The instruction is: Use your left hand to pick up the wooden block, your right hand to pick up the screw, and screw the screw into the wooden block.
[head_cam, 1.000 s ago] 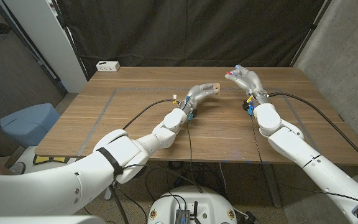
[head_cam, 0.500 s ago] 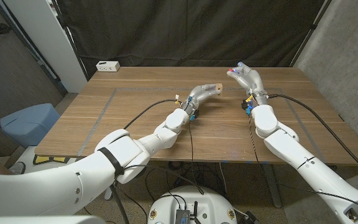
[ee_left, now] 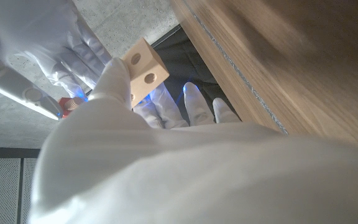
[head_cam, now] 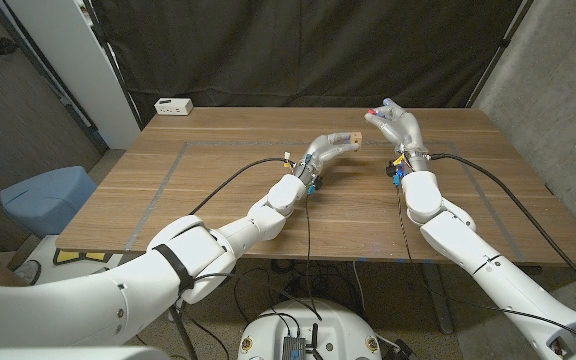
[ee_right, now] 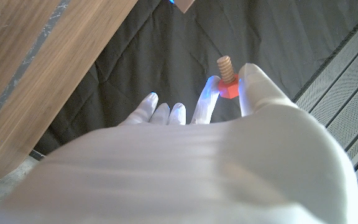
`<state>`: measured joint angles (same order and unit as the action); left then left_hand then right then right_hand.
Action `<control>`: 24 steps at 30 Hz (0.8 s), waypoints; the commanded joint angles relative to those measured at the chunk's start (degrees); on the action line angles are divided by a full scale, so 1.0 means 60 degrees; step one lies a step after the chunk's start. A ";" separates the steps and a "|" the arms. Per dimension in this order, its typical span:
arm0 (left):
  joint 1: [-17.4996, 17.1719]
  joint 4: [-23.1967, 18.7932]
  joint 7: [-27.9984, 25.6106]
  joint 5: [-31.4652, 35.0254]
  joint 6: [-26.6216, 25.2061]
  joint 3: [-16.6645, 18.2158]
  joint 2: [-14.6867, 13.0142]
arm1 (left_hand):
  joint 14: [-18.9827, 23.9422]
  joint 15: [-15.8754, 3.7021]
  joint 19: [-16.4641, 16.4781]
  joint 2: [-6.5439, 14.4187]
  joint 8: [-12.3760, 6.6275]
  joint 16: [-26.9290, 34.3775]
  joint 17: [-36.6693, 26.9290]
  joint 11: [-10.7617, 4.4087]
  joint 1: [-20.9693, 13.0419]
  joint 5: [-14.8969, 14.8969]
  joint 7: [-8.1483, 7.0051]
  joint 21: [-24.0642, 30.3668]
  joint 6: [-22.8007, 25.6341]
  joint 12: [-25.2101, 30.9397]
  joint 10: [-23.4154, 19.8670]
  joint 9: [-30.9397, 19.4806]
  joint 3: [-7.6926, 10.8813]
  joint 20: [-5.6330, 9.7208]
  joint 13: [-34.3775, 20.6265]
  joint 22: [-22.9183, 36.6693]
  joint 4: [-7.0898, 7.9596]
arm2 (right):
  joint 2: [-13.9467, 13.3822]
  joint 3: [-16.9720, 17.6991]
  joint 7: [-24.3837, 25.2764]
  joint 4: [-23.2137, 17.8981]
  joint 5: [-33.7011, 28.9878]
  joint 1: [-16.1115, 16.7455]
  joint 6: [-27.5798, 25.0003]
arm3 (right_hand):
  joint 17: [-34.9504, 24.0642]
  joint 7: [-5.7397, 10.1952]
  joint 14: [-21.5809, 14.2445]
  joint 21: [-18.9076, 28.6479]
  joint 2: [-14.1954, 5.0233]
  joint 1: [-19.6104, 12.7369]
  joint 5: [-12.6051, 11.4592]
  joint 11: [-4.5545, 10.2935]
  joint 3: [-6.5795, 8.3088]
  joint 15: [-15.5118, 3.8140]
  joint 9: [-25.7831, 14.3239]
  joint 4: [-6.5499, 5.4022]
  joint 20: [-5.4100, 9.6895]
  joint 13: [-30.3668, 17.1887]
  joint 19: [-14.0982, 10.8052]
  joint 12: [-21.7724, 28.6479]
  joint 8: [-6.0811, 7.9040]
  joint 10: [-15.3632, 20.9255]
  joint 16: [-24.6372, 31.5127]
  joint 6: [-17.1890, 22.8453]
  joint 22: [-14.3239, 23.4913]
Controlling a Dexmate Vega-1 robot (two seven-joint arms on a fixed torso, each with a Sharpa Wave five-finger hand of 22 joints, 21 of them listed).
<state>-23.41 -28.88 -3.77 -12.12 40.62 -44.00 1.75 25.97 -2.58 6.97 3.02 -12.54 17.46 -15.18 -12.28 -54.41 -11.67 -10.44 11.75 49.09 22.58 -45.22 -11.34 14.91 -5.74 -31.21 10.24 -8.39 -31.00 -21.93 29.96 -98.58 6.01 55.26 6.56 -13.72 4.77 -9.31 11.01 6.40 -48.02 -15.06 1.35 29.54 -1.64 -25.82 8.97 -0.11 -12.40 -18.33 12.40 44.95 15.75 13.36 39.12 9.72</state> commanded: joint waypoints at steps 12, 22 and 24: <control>-0.0383 -0.0942 -0.0113 0.0230 -0.0357 -0.0013 -0.0308 | 0.0104 -0.1147 0.0075 0.0091 -0.0073 -0.0004 -0.0001 -0.0035 -0.0011 -0.0040 -0.0002 0.0031 0.0102 0.0022 -0.0102 -0.0049 0.0006 0.0011 -0.0056 0.0054 0.0025 | -0.0001 -0.0015 0.0169 -0.0145 -0.0405 0.0179 -0.0087 | -0.0046 0.0040 0.0033 0.0003 -0.0057 -0.0121 -0.0147 0.0118 0.0168 0.0041 0.0103 0.0087 0.0016 -0.0019 0.0094 -0.0113 0.0019 -0.0112 -0.0005 -0.0120 0.0031; -0.0435 -0.1054 -0.0098 0.0240 -0.0429 -0.0006 -0.0326 | 0.0110 -0.1147 0.0075 0.0095 -0.0067 -0.0007 -0.0001 -0.0036 -0.0003 -0.0040 -0.0020 0.0031 0.0101 0.0009 -0.0117 -0.0049 0.0000 0.0014 -0.0064 0.0054 0.0026 | -0.0014 -0.0004 0.0139 -0.0179 -0.0379 0.0270 -0.0119 | -0.0038 0.0116 0.0109 0.0008 -0.0159 -0.0312 -0.0244 0.0303 0.0234 0.0069 0.0210 0.0124 -0.0004 -0.0023 0.0104 -0.0170 -0.0052 -0.0260 -0.0036 -0.0348 0.0030; -0.0451 -0.1088 -0.0106 0.0245 -0.0440 -0.0005 -0.0332 | 0.0113 -0.1150 0.0076 0.0093 -0.0069 -0.0009 0.0000 -0.0036 -0.0001 -0.0040 -0.0029 0.0031 0.0110 0.0002 -0.0115 -0.0049 -0.0002 0.0016 -0.0066 0.0054 0.0025 | -0.0043 -0.0017 0.0093 -0.0175 -0.0385 0.0274 -0.0102 | -0.0039 0.0084 0.0124 0.0005 -0.0169 -0.0318 -0.0254 0.0303 0.0234 0.0070 0.0221 0.0120 -0.0012 -0.0024 0.0115 -0.0172 -0.0055 -0.0270 -0.0040 -0.0363 0.0030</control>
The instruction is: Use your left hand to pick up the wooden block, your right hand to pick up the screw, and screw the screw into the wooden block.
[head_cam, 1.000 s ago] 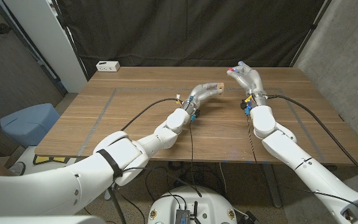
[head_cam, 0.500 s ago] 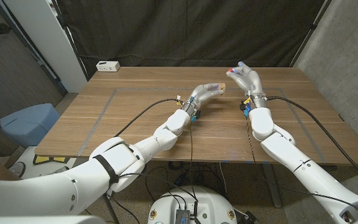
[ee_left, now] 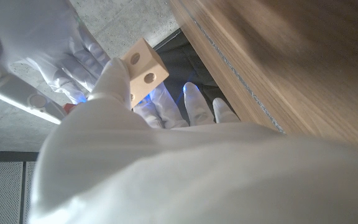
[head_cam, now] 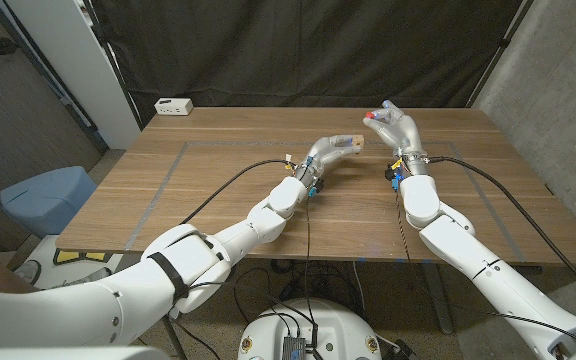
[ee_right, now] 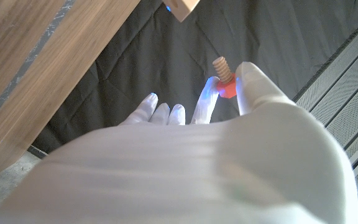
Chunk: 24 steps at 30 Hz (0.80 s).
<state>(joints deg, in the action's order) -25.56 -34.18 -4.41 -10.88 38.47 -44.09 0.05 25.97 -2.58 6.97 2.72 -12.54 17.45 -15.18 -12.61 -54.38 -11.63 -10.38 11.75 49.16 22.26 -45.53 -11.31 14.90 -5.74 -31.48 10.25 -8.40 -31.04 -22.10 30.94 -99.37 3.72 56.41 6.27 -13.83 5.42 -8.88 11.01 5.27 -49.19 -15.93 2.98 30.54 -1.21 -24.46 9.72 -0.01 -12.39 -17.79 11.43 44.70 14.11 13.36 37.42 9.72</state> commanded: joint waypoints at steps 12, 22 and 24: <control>-0.0130 -0.0306 -0.0078 0.0123 -0.0145 -0.0021 -0.0070 | 0.0106 -0.1151 0.0079 0.0159 -0.0059 -0.0018 0.0000 0.0019 -0.0010 -0.0049 -0.0020 0.0032 0.0089 0.0036 -0.0069 -0.0054 0.0001 0.0015 -0.0030 0.0054 0.0024 | -0.0104 -0.0024 -0.0246 -0.0158 0.0078 0.0052 -0.0305 | -0.0024 -0.0007 0.0081 0.0004 0.0009 -0.0099 -0.0153 0.0023 0.0018 0.0007 0.0060 -0.0044 -0.0039 -0.0028 0.0041 -0.0017 -0.0026 -0.0033 -0.0040 -0.0139 0.0030; -0.0063 -0.0181 -0.0126 0.0225 -0.0104 -0.0088 -0.0024 | 0.0105 -0.1120 0.0071 0.0161 -0.0049 -0.0026 0.0002 0.0019 -0.0008 -0.0049 -0.0017 0.0028 0.0073 0.0015 -0.0060 -0.0054 -0.0001 0.0018 -0.0037 0.0054 0.0022 | -0.0252 -0.0067 -0.0356 -0.0279 0.0007 -0.0005 -0.0547 | -0.0030 -0.0015 0.0082 0.0013 0.0001 -0.0076 -0.0191 0.0019 -0.0010 0.0021 0.0115 -0.0066 -0.0054 -0.0030 0.0030 -0.0013 -0.0028 -0.0044 -0.0032 -0.0172 0.0030; -0.0045 -0.0159 -0.0129 0.0243 -0.0107 -0.0103 -0.0017 | 0.0108 -0.1129 0.0066 0.0168 -0.0044 -0.0024 -0.0001 0.0018 -0.0007 -0.0050 0.0004 0.0026 0.0064 0.0011 -0.0058 -0.0054 -0.0001 0.0020 -0.0038 0.0054 0.0024 | -0.0290 -0.0084 -0.0376 -0.0306 -0.0026 -0.0015 -0.0607 | -0.0031 -0.0018 0.0082 0.0013 0.0000 -0.0068 -0.0195 0.0019 -0.0018 0.0020 0.0123 -0.0071 -0.0055 -0.0031 0.0031 -0.0012 -0.0028 -0.0043 -0.0030 -0.0175 0.0030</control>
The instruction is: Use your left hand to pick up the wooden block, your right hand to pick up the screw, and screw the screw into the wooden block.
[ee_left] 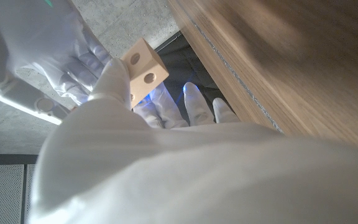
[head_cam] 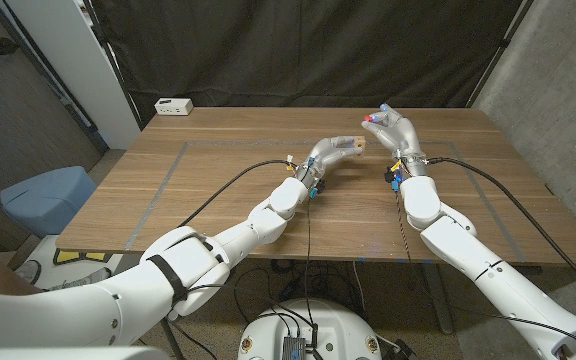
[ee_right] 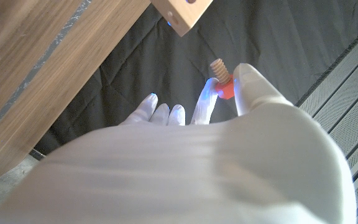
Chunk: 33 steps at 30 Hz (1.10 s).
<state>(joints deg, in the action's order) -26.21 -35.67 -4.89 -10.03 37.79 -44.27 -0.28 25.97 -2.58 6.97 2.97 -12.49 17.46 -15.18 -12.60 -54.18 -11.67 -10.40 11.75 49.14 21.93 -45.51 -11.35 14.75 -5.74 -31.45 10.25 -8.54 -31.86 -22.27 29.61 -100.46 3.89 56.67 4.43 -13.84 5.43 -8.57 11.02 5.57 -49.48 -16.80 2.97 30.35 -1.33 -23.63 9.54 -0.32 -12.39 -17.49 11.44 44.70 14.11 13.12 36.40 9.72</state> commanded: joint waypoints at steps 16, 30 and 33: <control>0.0135 0.0153 -0.0004 0.0140 -0.0028 -0.0137 0.0072 | 0.0101 -0.1137 0.0057 0.0156 -0.0047 -0.0034 -0.0004 0.0018 -0.0054 -0.0045 -0.0002 0.0023 0.0068 0.0040 -0.0063 -0.0048 0.0031 0.0009 -0.0054 0.0054 0.0044 | -0.0308 -0.0049 -0.0259 -0.0336 0.0060 0.0045 -0.0627 | -0.0039 -0.0046 0.0037 0.0021 -0.0070 0.0035 -0.0102 0.0008 -0.0047 0.0049 0.0068 -0.0074 -0.0019 -0.0035 -0.0032 -0.0018 -0.0017 -0.0087 0.0021 -0.0023 0.0030; 0.0163 0.0228 -0.0024 0.0143 -0.0010 -0.0150 0.0116 | 0.0105 -0.1134 0.0065 0.0154 -0.0035 -0.0046 0.0001 0.0018 -0.0046 -0.0045 0.0004 0.0027 0.0050 0.0021 -0.0065 -0.0048 0.0026 0.0021 -0.0063 0.0055 0.0043 | -0.0390 -0.0066 -0.0298 -0.0385 0.0119 0.0096 -0.0748 | -0.0040 -0.0049 0.0050 0.0022 -0.0088 0.0063 -0.0148 -0.0017 -0.0102 0.0063 0.0139 -0.0081 -0.0043 -0.0037 -0.0032 -0.0014 -0.0005 -0.0107 0.0025 -0.0033 0.0030; 0.0168 0.0242 -0.0043 0.0152 -0.0013 -0.0155 0.0120 | 0.0102 -0.1135 0.0071 0.0159 -0.0033 -0.0048 0.0000 0.0018 -0.0041 -0.0044 -0.0003 0.0029 0.0046 0.0017 -0.0066 -0.0048 0.0025 0.0021 -0.0065 0.0055 0.0047 | -0.0387 -0.0075 -0.0308 -0.0367 0.0143 0.0097 -0.0751 | -0.0040 -0.0059 0.0049 0.0023 -0.0090 0.0068 -0.0158 -0.0014 -0.0106 0.0072 0.0152 -0.0081 -0.0045 -0.0038 -0.0034 -0.0011 -0.0004 -0.0105 0.0026 -0.0037 0.0030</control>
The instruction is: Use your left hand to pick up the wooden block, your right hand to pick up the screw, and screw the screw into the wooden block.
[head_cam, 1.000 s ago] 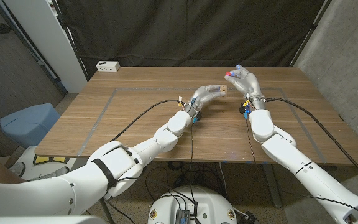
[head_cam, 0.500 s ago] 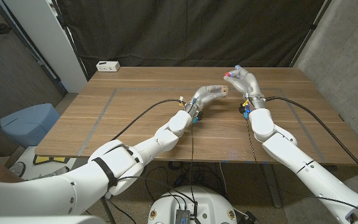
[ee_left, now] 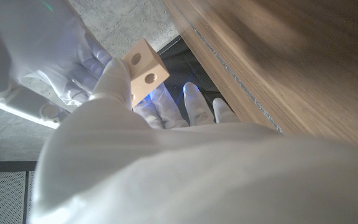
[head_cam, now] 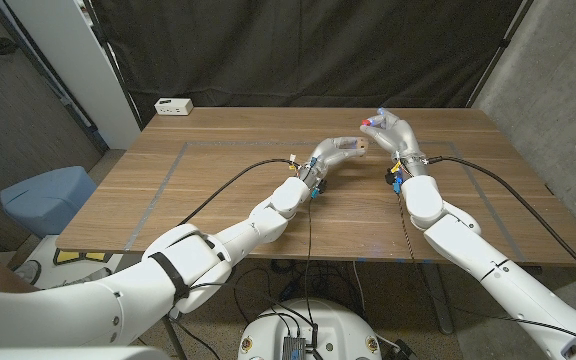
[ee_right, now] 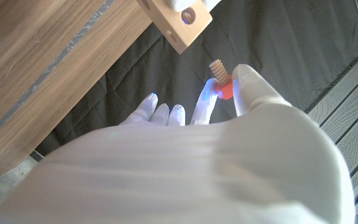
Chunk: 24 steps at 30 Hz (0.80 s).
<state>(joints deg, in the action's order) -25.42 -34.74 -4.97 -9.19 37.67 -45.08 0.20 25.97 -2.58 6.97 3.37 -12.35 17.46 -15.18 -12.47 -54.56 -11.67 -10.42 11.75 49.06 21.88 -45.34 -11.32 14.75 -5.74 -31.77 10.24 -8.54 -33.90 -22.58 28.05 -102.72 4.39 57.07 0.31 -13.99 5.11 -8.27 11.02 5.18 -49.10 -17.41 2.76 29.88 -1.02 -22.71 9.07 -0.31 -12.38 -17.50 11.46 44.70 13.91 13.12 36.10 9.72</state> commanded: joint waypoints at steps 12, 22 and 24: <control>0.0076 0.0195 -0.0024 -0.0004 0.0019 -0.0026 0.0087 | 0.0113 -0.1135 0.0061 0.0105 -0.0064 -0.0048 -0.0005 -0.0002 0.0029 -0.0043 -0.0004 0.0025 0.0084 0.0008 -0.0106 -0.0052 0.0020 0.0013 -0.0022 0.0055 0.0050 | -0.0024 -0.0069 -0.0046 0.0067 0.0132 0.0031 -0.0105 | -0.0017 -0.0017 -0.0006 0.0025 -0.0039 0.0024 -0.0093 -0.0024 -0.0057 0.0027 0.0053 -0.0009 -0.0045 -0.0040 -0.0037 -0.0008 0.0005 -0.0072 0.0032 0.0001 0.0030; 0.0200 0.0541 0.0035 -0.0042 0.0161 -0.0043 0.0219 | 0.0120 -0.1142 0.0063 0.0100 -0.0057 -0.0059 0.0002 0.0000 0.0025 -0.0043 -0.0008 0.0027 0.0073 -0.0002 -0.0113 -0.0052 0.0021 0.0018 -0.0029 0.0055 0.0041 | -0.0044 -0.0115 -0.0084 0.0138 0.0151 -0.0007 -0.0147 | -0.0014 -0.0011 -0.0020 0.0027 -0.0030 0.0032 -0.0115 -0.0034 -0.0079 0.0006 0.0089 -0.0002 -0.0008 -0.0041 -0.0044 -0.0006 0.0005 -0.0078 0.0037 -0.0025 0.0030; 0.0235 0.0622 0.0044 -0.0041 0.0192 -0.0055 0.0250 | 0.0119 -0.1136 0.0061 0.0105 -0.0057 -0.0061 0.0001 -0.0001 0.0027 -0.0043 -0.0005 0.0026 0.0075 -0.0004 -0.0115 -0.0052 0.0022 0.0018 -0.0030 0.0055 0.0044 | -0.0050 -0.0122 -0.0106 0.0157 0.0165 -0.0015 -0.0117 | -0.0016 -0.0027 -0.0021 0.0022 -0.0036 0.0041 -0.0123 -0.0031 -0.0081 0.0005 0.0101 -0.0007 0.0006 -0.0041 -0.0031 -0.0008 0.0004 -0.0085 0.0038 -0.0036 0.0030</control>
<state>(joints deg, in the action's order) -24.73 -32.88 -5.07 -9.19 37.94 -45.27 0.94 26.38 -2.78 6.97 3.36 -12.33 17.08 -15.18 -12.62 -54.54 -11.65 -10.30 11.75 49.09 21.85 -45.49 -11.34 14.75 -5.74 -31.70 10.24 -8.54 -34.14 -23.02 27.65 -102.31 5.15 57.22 -0.36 -13.98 5.12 -8.28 11.02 5.18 -49.10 -17.81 2.45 29.42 -1.02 -22.04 9.06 -0.31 -12.38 -17.50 11.47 44.70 13.60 13.12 36.10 9.72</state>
